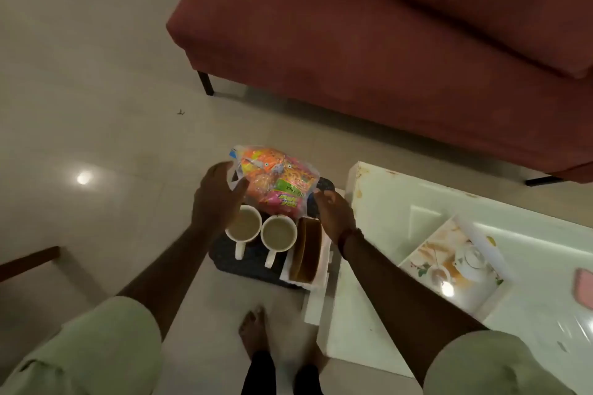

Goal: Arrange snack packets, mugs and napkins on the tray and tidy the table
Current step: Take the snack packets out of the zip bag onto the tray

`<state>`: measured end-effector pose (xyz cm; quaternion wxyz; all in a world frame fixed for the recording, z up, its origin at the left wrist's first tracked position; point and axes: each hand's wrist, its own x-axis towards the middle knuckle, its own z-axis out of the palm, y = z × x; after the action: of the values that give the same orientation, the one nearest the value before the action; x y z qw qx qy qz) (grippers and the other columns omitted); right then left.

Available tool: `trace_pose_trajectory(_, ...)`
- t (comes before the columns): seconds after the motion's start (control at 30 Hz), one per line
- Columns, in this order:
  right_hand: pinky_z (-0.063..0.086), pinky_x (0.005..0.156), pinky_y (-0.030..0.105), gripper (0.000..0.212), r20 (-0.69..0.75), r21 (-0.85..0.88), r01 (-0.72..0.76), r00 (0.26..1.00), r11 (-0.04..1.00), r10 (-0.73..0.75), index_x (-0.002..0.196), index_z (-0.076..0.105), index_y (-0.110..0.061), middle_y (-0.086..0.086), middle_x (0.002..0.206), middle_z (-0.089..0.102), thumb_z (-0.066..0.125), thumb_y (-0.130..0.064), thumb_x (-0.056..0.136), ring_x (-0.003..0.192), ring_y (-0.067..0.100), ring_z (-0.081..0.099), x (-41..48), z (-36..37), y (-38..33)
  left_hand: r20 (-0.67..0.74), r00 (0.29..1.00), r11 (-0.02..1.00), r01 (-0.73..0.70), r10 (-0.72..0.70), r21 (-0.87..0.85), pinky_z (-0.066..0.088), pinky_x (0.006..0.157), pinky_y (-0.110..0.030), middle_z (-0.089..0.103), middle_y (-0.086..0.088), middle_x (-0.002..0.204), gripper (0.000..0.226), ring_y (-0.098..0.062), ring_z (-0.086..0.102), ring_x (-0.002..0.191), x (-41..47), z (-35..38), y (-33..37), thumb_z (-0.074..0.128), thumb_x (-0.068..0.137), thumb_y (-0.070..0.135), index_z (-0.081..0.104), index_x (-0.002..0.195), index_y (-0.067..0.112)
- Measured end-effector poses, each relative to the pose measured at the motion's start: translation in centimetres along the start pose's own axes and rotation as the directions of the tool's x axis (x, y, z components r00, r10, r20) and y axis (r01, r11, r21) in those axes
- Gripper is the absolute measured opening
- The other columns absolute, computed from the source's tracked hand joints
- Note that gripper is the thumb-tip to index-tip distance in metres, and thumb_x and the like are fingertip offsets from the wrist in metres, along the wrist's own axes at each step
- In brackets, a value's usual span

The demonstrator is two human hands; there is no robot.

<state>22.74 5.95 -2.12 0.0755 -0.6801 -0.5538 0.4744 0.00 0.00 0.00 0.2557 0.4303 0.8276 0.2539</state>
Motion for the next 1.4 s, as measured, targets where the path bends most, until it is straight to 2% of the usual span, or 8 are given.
trace_pose_trajectory(0.13,0.042,0.066,0.025,0.047,0.164,0.03,-0.016,0.986,0.999,0.011,0.104,0.069,-0.01,0.006,0.09,0.067,0.043,-0.049,0.1,0.079,0.019,0.06,3.3,1.3,0.2,0.209,0.953,0.971,0.236,-0.221,-0.047,0.042,0.104,-0.047,0.05,-0.015,0.142,0.082,-0.035,0.052,0.125,4.9,2.8,-0.5,0.061,0.08,0.06,0.036,0.142,0.013)
trace_pose_trajectory(0.23,0.053,0.082,0.025,0.039,0.235,0.193,-0.086,0.971,0.977,0.039,0.115,0.067,-0.016,0.007,0.11,0.071,0.054,-0.047,0.096,0.097,0.02,0.067,4.5,2.8,1.2,0.3,0.9,0.942,0.336,-0.315,-0.021,0.046,0.097,-0.044,0.054,-0.018,0.136,0.087,-0.037,0.055,0.118,7.0,5.0,-1.3,0.063,0.076,0.063,0.038,0.139,0.007)
trace_pose_trajectory(0.33,0.048,0.102,0.047,0.028,0.277,0.21,-0.087,0.961,0.974,0.026,0.107,0.066,-0.027,0.007,0.116,0.07,0.058,-0.049,0.093,0.109,0.026,0.064,5.2,3.9,1.8,0.353,0.846,0.907,0.421,-0.4,0.019,0.047,0.095,-0.043,0.054,-0.02,0.133,0.073,-0.039,0.055,0.117,6.4,7.9,-2.7,0.065,0.083,0.051,0.041,0.136,0.006)
trace_pose_trajectory(0.47,0.049,0.101,0.048,0.037,0.236,0.16,-0.086,0.971,0.983,0.046,0.119,0.065,-0.019,0.005,0.115,0.069,0.061,-0.044,0.092,0.108,0.024,0.063,5.2,4.3,1.8,0.336,0.822,0.84,0.525,-0.46,-0.136,0.038,0.105,-0.056,0.05,-0.022,0.136,0.038,-0.045,0.047,0.123,7.6,12.4,-0.1,0.05,0.097,0.01,0.043,0.135,0.006)
trace_pose_trajectory(0.83,0.048,0.094,0.048,0.021,-0.125,-0.05,0.165,0.977,0.985,-0.17,0.1,0.063,-0.025,-0.001,0.103,0.072,0.058,-0.043,0.092,0.1,0.02,0.064,2.2,1.0,-2.3,0.07,0.996,0.933,0.069,-0.047,-0.353,0.053,0.071,-0.034,0.066,0.004,0.092,0.039,-0.015,0.064,0.085,5.2,3.1,2.2,0.078,0.074,0.038,0.056,0.102,0.02)
trace_pose_trajectory(1.1,0.05,0.075,0.032,0.016,-0.449,-0.157,0.43,0.771,0.889,-0.452,0.087,0.07,-0.016,0.001,0.085,0.074,0.072,-0.032,0.087,0.078,0.016,0.065,-6.0,-6.5,-5.4,0.099,0.99,0.789,-0.02,0.102,-0.614,0.056,0.068,-0.017,0.068,0.006,0.102,0.062,-0.002,0.067,0.089,-1.8,-4.9,9.6,0.091,0.055,0.027,0.055,0.105,0.025)
trace_pose_trajectory(1.27,0.043,0.076,0.028,0.009,-0.574,-0.26,0.508,0.602,0.821,-0.554,0.08,0.071,-0.016,-0.001,0.082,0.073,0.078,-0.021,0.08,0.079,0.011,0.06,-13.3,-11.6,-5.1,0.223,0.957,0.631,0.059,0.183,-0.774,0.056,0.073,-0.023,0.071,0.007,0.103,0.078,-0.005,0.068,0.09,-7.6,-9.6,15.4,0.062,0.064,0.075,0.058,0.116,0.017)
trace_pose_trajectory(1.4,0.044,0.082,0.03,0.016,-0.585,-0.352,0.507,0.537,0.787,-0.608,0.081,0.069,-0.013,-0.001,0.084,0.071,0.083,-0.008,0.075,0.084,0.017,0.063,-19.3,-15.5,-2.9,0.322,0.923,0.53,0.17,0.21,-0.831,0.058,0.08,-0.028,0.071,0.009,0.119,0.054,-0.009,0.067,0.108,-12.3,-11.9,18.3,0.032,0.083,0.07,0.057,0.119,0.038)
